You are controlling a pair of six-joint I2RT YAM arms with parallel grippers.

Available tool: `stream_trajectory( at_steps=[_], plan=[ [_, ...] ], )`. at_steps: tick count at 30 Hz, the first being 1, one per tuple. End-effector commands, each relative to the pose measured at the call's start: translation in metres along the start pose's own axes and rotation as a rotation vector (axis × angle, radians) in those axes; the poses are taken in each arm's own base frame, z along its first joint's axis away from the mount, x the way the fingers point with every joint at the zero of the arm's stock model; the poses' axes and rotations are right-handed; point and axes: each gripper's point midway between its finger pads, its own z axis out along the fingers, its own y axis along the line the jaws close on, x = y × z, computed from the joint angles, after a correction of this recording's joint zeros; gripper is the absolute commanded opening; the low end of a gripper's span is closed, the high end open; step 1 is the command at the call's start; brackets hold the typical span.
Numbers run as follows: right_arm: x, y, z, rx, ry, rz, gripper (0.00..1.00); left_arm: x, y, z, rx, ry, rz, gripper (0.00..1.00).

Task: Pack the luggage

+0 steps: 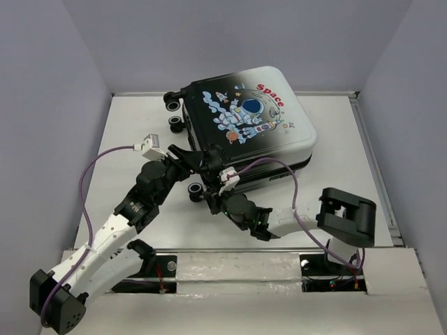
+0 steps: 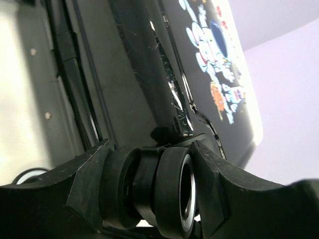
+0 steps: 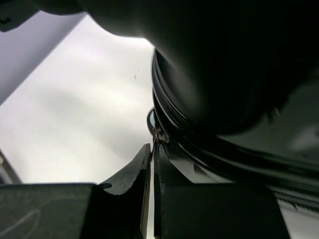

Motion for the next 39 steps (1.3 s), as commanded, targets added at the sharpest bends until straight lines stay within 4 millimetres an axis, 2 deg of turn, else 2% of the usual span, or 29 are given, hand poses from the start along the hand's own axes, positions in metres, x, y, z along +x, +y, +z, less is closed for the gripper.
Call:
stream_trajectory(
  at_steps=[1, 4, 5, 6, 10, 11, 12, 13, 14, 15, 16, 17, 18, 20, 23, 24, 26, 27, 28, 29, 30, 31, 32, 33, 34, 35, 37, 38, 39],
  plan=[
    [-0.022, 0.085, 0.032, -0.263, -0.162, 0.045, 0.07, -0.005, -0.059, -0.021, 0.169, 0.123, 0.206, 0.06],
    [-0.049, 0.077, 0.053, -0.161, -0.325, 0.159, 0.07, -0.004, -0.075, -0.035, 0.235, 0.157, 0.149, 0.06],
    [-0.04, 0.072, 0.062, -0.134, -0.331, 0.174, 0.07, 0.001, -0.073, -0.037, 0.243, 0.171, 0.126, 0.06],
    [-0.054, 0.078, 0.068, -0.132, -0.373, 0.21, 0.07, 0.003, -0.079, -0.041, 0.277, 0.182, 0.101, 0.06],
    [-0.072, 0.086, 0.079, -0.113, -0.432, 0.278, 0.08, 0.015, -0.077, -0.048, 0.308, 0.213, -0.005, 0.06],
    [-0.072, 0.087, 0.075, -0.132, -0.429, 0.277, 0.15, 0.02, -0.07, -0.047, 0.299, 0.22, -0.009, 0.06],
    [-0.068, 0.088, 0.072, -0.147, -0.409, 0.267, 0.28, 0.019, -0.071, -0.047, 0.306, 0.214, -0.01, 0.06],
    [-0.06, 0.085, 0.06, -0.174, -0.367, 0.24, 0.67, 0.02, -0.073, -0.047, 0.319, 0.22, -0.011, 0.06],
    [-0.041, 0.077, 0.054, -0.163, -0.288, 0.233, 0.83, 0.025, -0.069, -0.044, 0.303, 0.233, -0.005, 0.06],
    [-0.018, 0.054, 0.03, -0.136, -0.207, 0.24, 0.98, 0.028, -0.066, -0.042, 0.296, 0.238, 0.005, 0.06],
    [-0.007, 0.039, 0.016, -0.105, -0.17, 0.259, 0.99, 0.03, -0.063, -0.038, 0.282, 0.242, 0.01, 0.06],
    [0.003, 0.022, 0.002, -0.065, -0.136, 0.27, 1.0, 0.035, -0.058, -0.036, 0.278, 0.249, 0.011, 0.06],
    [-0.012, 0.012, -0.018, -0.044, -0.155, 0.304, 1.0, 0.034, -0.062, -0.035, 0.299, 0.241, 0.005, 0.06],
    [0.034, -0.043, -0.053, 0.123, -0.012, 0.292, 1.0, 0.042, -0.057, -0.029, 0.288, 0.253, 0.009, 0.06],
    [0.047, -0.097, -0.102, 0.35, 0.068, 0.336, 0.9, 0.058, -0.061, -0.02, 0.3, 0.282, 0.014, 0.06],
    [0.042, -0.117, -0.108, 0.419, 0.064, 0.359, 0.71, 0.064, -0.069, -0.02, 0.321, 0.294, 0.026, 0.06],
    [0.032, -0.136, -0.126, 0.471, 0.066, 0.373, 0.46, 0.081, -0.077, -0.011, 0.322, 0.333, 0.046, 0.06],
    [0.023, -0.155, -0.128, 0.516, 0.036, 0.378, 0.23, 0.085, -0.088, -0.009, 0.35, 0.337, 0.053, 0.06],
    [0.014, -0.165, -0.131, 0.54, 0.018, 0.384, 0.16, 0.09, -0.095, -0.005, 0.35, 0.338, 0.068, 0.06],
    [0.001, -0.171, -0.135, 0.536, -0.002, 0.38, 0.12, 0.106, -0.115, -0.001, 0.377, 0.372, 0.111, 0.06],
    [-0.013, -0.191, -0.138, 0.583, -0.042, 0.387, 0.1, 0.111, -0.124, 0.002, 0.387, 0.377, 0.13, 0.06],
    [-0.02, -0.2, -0.141, 0.588, -0.043, 0.351, 0.09, 0.128, -0.126, 0.01, 0.377, 0.414, 0.156, 0.06],
    [-0.036, -0.207, -0.145, 0.591, -0.087, 0.36, 0.09, 0.13, -0.152, 0.008, 0.435, 0.415, 0.184, 0.06],
    [-0.052, -0.224, -0.151, 0.633, -0.135, 0.367, 0.09, 0.137, -0.159, 0.008, 0.45, 0.435, 0.205, 0.06],
    [-0.051, -0.226, -0.156, 0.64, -0.118, 0.337, 0.11, 0.142, -0.165, 0.009, 0.458, 0.449, 0.227, 0.06],
    [-0.061, -0.246, -0.165, 0.705, -0.138, 0.31, 0.13, 0.143, -0.178, 0.01, 0.486, 0.444, 0.27, 0.17],
    [-0.075, -0.263, -0.174, 0.744, -0.162, 0.302, 0.21, 0.141, -0.185, 0.007, 0.504, 0.441, 0.335, 0.46],
    [-0.084, -0.276, -0.179, 0.768, -0.166, 0.295, 0.24, 0.125, -0.199, 0.003, 0.528, 0.404, 0.364, 0.69],
    [-0.085, -0.283, -0.181, 0.785, -0.157, 0.29, 0.29, 0.12, -0.188, 0.003, 0.488, 0.392, 0.456, 0.77]
  ],
)
